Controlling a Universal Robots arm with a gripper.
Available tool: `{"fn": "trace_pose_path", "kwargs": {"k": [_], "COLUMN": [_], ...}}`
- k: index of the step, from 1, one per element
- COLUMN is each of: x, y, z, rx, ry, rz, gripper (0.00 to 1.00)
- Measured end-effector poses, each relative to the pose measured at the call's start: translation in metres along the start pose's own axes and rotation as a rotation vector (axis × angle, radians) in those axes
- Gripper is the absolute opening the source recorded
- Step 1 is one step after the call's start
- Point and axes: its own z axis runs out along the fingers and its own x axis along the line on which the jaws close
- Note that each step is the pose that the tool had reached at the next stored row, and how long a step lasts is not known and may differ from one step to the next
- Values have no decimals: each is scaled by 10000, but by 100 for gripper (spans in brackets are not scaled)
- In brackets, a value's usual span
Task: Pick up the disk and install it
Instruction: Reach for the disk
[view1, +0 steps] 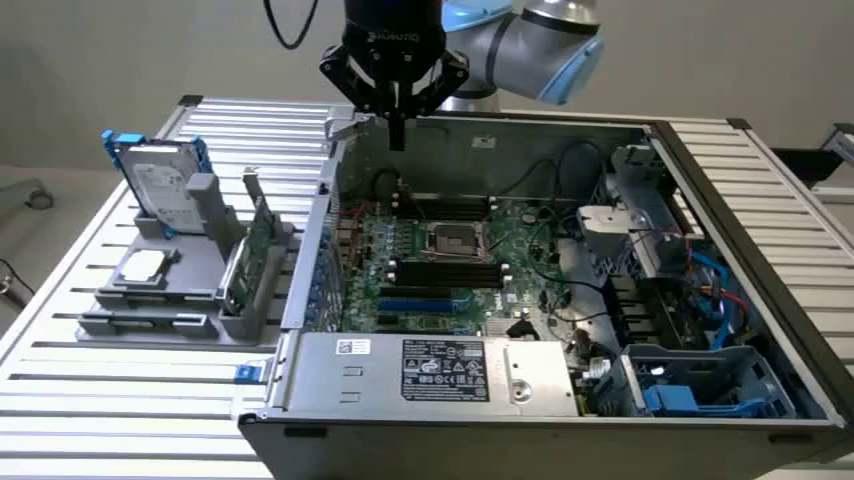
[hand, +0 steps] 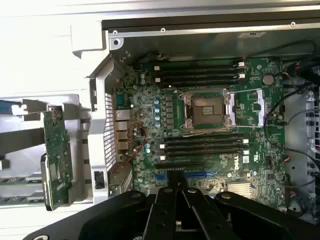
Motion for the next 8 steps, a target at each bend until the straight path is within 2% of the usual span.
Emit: {"fn": "trace_pose_path", "kwargs": {"k": [8], "x": [0], "y": [0], "z": [0], "rx": [0], "ry": [-1], "rz": [0], "gripper": [11]}}
